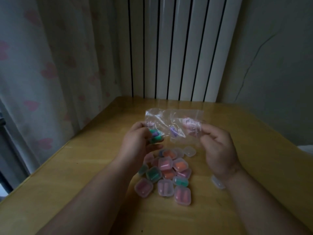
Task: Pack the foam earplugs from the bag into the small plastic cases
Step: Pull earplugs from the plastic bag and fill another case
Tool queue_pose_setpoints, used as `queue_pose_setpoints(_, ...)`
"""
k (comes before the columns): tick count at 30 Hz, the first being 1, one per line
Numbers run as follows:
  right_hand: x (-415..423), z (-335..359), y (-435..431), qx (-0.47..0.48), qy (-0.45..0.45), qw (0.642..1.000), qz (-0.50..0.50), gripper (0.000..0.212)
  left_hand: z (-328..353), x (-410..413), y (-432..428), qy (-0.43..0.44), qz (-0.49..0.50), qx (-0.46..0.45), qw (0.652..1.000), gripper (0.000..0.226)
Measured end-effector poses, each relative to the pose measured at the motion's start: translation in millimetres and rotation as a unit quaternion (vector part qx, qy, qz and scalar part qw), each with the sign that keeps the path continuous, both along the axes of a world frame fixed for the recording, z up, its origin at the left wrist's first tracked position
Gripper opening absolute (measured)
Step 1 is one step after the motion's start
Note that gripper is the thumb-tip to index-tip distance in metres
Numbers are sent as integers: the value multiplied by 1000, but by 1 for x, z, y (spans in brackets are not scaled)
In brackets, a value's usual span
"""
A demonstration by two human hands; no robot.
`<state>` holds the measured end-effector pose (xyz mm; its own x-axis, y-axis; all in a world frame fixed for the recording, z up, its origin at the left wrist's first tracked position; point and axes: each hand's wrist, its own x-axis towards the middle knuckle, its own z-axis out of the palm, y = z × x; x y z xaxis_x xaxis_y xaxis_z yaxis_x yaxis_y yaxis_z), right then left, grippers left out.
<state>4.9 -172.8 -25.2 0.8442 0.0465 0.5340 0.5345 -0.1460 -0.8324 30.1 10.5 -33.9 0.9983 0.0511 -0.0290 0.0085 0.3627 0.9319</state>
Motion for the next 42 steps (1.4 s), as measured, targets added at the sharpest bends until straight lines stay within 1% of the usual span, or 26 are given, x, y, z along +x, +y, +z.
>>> queue_pose_setpoints(3, 8, 2, -3, -28, 49, 997, -51, 24, -1, -1, 0, -19, -17, 52, 998, 36)
queue_pose_setpoints(5, 11, -1, -3, -50, 98, 993, -52, 30, -3, -1, 0, -29, -35, 78, 996, 38)
queue_pose_setpoints(8, 12, -5, -3, -71, 133, 988, -35, 30, -5, 0, -1, -33, -55, 101, 993, 39)
queue_pose_setpoints(12, 10, -3, 2, -22, 157, 987, -25, 26, -5, -1, -2, -40, -83, 89, 992, 33)
queue_pose_setpoints(14, 8, 1, 6, 38, 183, 982, 4, 24, -4, -1, -1, -42, -93, 83, 991, 27)
queue_pose_setpoints(15, 6, 2, 7, 64, 198, 978, 20, 27, -4, -2, -2, -42, -101, 78, 991, 24)
queue_pose_setpoints(16, 7, 1, 7, 68, 206, 976, 24, 36, -4, -2, -3, -40, -111, 69, 991, 21)
queue_pose_setpoints(18, 9, -1, 4, 16, 211, 977, 12, 60, -4, -4, -4, -32, -124, 56, 990, 17)
queue_pose_setpoints(19, 8, -2, 4, -18, 211, 977, 10, 66, -4, -3, -5, -29, -122, 54, 991, 17)
queue_pose_setpoints(20, 8, -2, 4, -41, 211, 977, 14, 68, -5, -3, -6, -26, -118, 51, 991, 20)
queue_pose_setpoints(21, 7, -2, 4, -43, 213, 976, 23, 64, -5, -2, -7, -24, -114, 48, 992, 23)
queue_pose_setpoints(23, 7, -3, 6, -32, 229, 972, 31, 49, -6, -2, -7, -24, -109, 45, 993, 27)
queue_pose_setpoints(25, 6, -3, 6, -80, 231, 970, 12, 29, -5, -2, -7, -31, -113, 48, 992, 28)
queue_pose_setpoints(26, 7, -3, 6, -117, 219, 969, -1, 24, -5, -2, -7, -33, -114, 55, 991, 28)
queue_pose_setpoints(28, 7, -4, 6, -175, 199, 964, -19, 19, -4, -3, -7, -39, -116, 65, 990, 28)
queue_pose_setpoints(30, 6, -4, 7, -183, 195, 963, -45, 14, -4, -3, -7, -36, -123, 63, 990, 24)
queue_pose_setpoints(32, 7, -5, 8, -180, 197, 962, -62, 14, -5, -3, -7, -30, -126, 64, 990, 20)
queue_pose_setpoints(35, 9, -5, 7, -181, 190, 964, -44, 17, -6, -2, -6, -29, -130, 57, 989, 16)
queue_pose_setpoints(38, 7, -5, 6, -171, 212, 962, -7, 10, -6, -3, -5, -33, -128, 62, 989, 11)
queue_pose_setpoints(42, 6, -8, 8, -176, 195, 965, 0, 8, -7, -3, -6, -38, -114, 70, 990, 6)
